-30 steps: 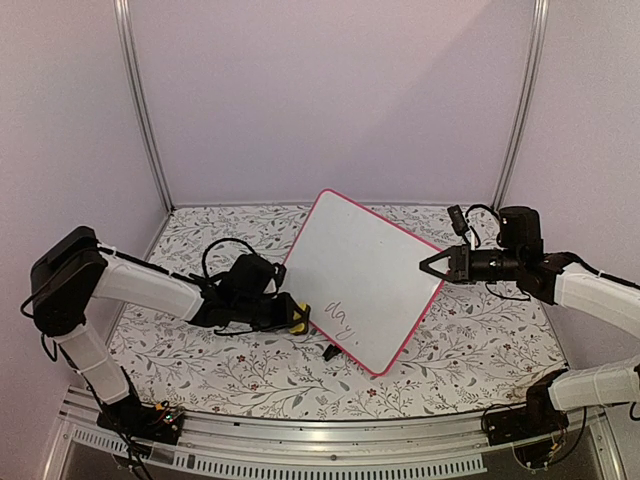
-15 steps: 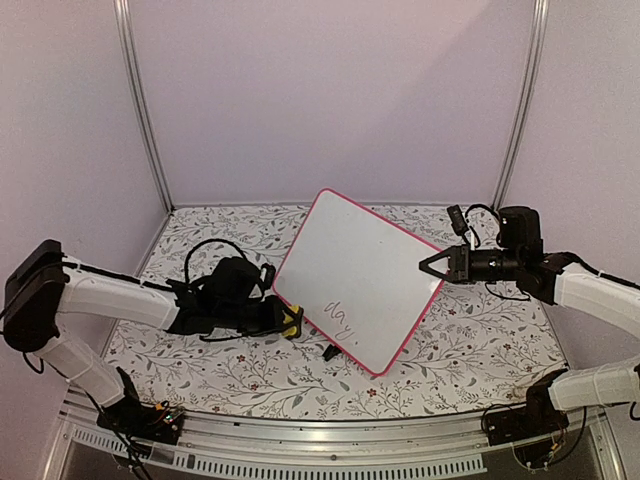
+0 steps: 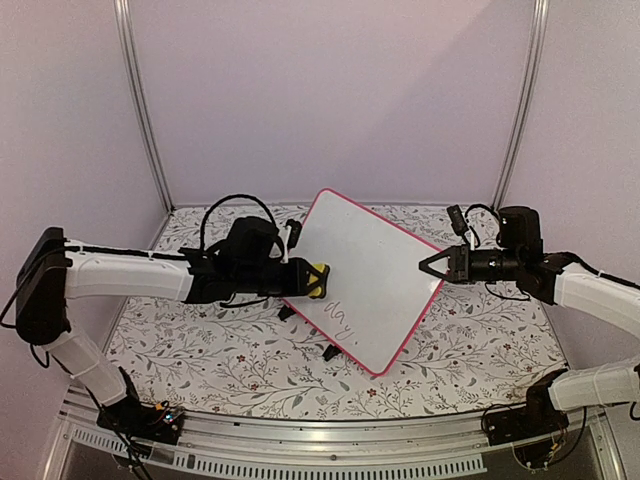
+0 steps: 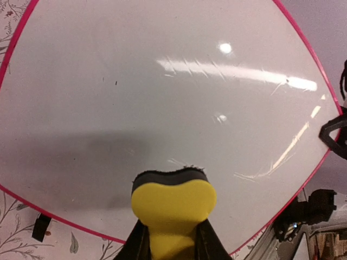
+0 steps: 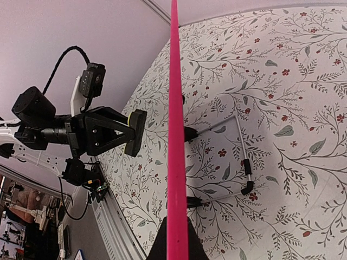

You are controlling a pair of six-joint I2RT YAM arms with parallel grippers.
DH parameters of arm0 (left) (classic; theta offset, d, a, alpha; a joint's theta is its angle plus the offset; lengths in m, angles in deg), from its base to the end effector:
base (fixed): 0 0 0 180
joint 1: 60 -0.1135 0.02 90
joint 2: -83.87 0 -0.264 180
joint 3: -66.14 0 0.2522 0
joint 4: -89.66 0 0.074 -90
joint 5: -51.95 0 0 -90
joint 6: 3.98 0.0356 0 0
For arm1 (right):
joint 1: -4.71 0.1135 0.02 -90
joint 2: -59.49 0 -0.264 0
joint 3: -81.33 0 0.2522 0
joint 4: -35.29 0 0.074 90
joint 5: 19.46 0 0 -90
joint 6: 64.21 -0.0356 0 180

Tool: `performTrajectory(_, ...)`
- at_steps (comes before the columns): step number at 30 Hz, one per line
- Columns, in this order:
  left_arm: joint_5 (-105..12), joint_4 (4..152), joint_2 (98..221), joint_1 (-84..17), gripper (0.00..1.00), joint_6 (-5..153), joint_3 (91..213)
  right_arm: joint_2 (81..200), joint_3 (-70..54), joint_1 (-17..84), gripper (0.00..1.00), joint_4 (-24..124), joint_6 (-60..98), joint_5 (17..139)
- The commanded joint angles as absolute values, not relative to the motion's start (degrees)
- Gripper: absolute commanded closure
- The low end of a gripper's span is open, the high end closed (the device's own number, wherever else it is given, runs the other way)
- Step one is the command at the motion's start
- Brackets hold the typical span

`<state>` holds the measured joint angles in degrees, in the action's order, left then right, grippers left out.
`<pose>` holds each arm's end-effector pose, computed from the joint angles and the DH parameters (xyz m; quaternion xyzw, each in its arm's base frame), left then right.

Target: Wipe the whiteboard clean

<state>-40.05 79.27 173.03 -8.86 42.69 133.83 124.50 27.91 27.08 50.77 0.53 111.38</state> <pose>0.2148 -0.2686 0.2273 0.0680 0.8713 -0.3670 0.3187 0.2181 0.1149 0.2562 -0.1619 0.8037 0.4698 0.3274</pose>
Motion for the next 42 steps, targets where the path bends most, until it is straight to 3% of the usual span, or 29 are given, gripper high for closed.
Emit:
performTrajectory(1,-43.8,76.7,178.3,-8.6,1.0,47.8,137.8,124.5,26.3,27.3,1.0,44.8,0.9,113.2)
performTrajectory(12,-48.2,76.2,184.7,-8.4,1.0,49.2,139.1,124.9,26.7,27.5,1.0,44.5,0.9,113.1)
performTrajectory(42,-46.3,79.2,179.6,-3.9,1.0,44.6,125.4,125.7,26.6,27.6,1.0,44.3,1.0,112.8)
